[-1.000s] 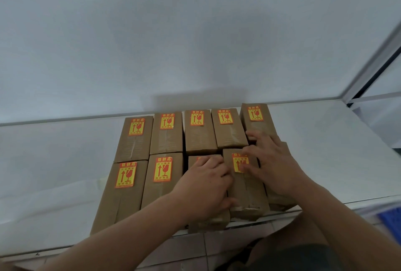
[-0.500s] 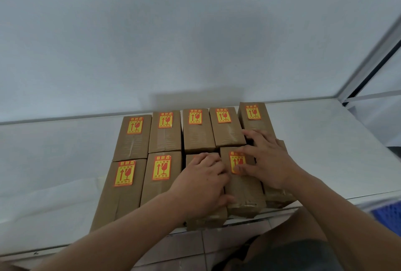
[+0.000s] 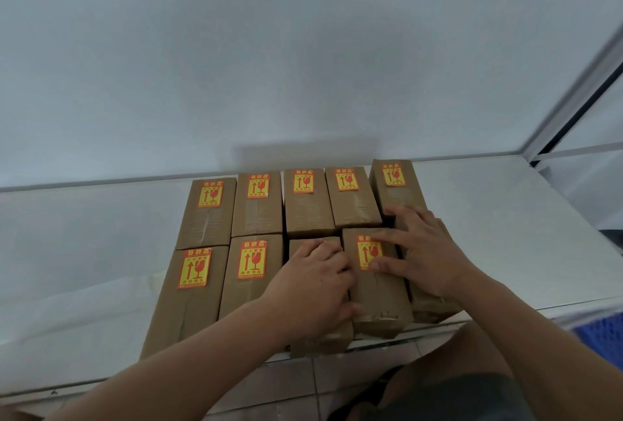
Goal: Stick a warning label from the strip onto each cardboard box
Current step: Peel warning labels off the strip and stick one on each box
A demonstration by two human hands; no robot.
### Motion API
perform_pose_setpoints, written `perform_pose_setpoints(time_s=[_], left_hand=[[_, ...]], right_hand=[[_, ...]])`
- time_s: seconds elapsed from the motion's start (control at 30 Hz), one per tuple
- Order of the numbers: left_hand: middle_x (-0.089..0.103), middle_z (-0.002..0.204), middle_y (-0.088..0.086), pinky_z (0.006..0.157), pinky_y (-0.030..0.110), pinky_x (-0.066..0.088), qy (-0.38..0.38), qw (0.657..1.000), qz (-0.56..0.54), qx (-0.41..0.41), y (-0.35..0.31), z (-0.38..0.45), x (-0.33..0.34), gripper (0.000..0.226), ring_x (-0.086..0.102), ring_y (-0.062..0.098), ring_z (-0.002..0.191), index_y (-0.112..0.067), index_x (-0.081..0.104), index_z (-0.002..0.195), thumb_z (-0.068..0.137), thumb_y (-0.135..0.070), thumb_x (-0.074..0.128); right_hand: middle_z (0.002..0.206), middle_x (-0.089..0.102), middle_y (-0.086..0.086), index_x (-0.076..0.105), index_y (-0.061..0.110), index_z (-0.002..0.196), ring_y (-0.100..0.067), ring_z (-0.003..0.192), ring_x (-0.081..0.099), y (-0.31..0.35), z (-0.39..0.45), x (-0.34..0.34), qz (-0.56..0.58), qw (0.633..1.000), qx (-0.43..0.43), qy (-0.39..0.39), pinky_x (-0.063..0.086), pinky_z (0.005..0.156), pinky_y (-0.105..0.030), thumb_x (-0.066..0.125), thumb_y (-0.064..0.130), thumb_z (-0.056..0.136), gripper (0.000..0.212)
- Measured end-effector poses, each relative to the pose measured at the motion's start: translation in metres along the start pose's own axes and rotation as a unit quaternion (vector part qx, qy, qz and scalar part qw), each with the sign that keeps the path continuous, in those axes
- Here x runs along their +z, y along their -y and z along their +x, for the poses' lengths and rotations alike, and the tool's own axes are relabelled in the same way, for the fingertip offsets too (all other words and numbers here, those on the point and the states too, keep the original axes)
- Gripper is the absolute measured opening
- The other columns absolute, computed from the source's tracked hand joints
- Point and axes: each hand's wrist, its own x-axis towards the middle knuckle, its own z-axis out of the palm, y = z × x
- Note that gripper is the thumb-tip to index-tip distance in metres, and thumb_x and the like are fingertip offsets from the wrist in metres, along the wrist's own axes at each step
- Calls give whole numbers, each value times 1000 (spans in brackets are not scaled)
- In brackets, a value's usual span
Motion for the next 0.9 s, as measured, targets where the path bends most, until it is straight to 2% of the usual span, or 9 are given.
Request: perform_pose_setpoints(time_s=[0.23, 0.37, 0.53, 0.63, 0.77, 0.9], left_hand=[[47, 136, -3, 117, 43, 13, 8, 1000, -1, 4, 2, 4, 3, 60, 26, 20, 136, -26, 52, 130, 90, -65, 28], [48, 134, -3, 116, 44, 15, 2, 1000, 5, 12, 2, 3, 4, 59, 28, 21, 135, -25, 52, 129, 91, -65, 29], [48, 135, -4, 116, 42, 16, 5, 1000, -4, 12, 4, 3, 2, 61, 28, 20, 135, -26, 52, 129, 90, -66, 27], [50, 134, -3, 113, 40, 23, -19, 999, -14, 25, 6, -3, -3, 54, 36, 19, 132, -26, 52, 129, 93, -61, 31], [60, 120, -2, 101, 39, 43, -82, 995, 19, 46, 25, -25, -11, 39, 53, 19, 116, -24, 61, 114, 96, -50, 39], [62, 109, -4, 92, 38, 46, -93, 995, 41, 6, 70, -63, -20, 30, 56, 19, 105, -24, 63, 104, 97, -42, 40]], right_hand=[[157, 12, 13, 42, 48, 137, -16, 144, -1, -5, 1, 6, -13, 1000, 4, 5, 12, 117, -44, 47, 71, 80, 62], [155, 17, 15, 44, 51, 134, -16, 142, 5, -9, -4, 6, 10, 1000, -4, -16, 14, 116, -42, 50, 69, 80, 57], [151, 27, 15, 48, 44, 134, -13, 140, 14, -8, -5, 6, 14, 1000, -4, -6, 18, 114, -38, 52, 59, 87, 50], [143, 39, 15, 50, 42, 131, -11, 136, 29, -1, -1, 1, 0, 999, -37, -33, 27, 111, -37, 47, 55, 91, 41], [126, 56, 12, 60, 33, 119, -10, 118, 47, 33, 17, -7, -57, 988, -108, -91, 39, 101, -31, 39, 48, 93, 37], [109, 64, 10, 67, 29, 101, -13, 102, 57, 89, 49, -12, -92, 969, -189, -130, 49, 85, -32, 37, 44, 93, 35]])
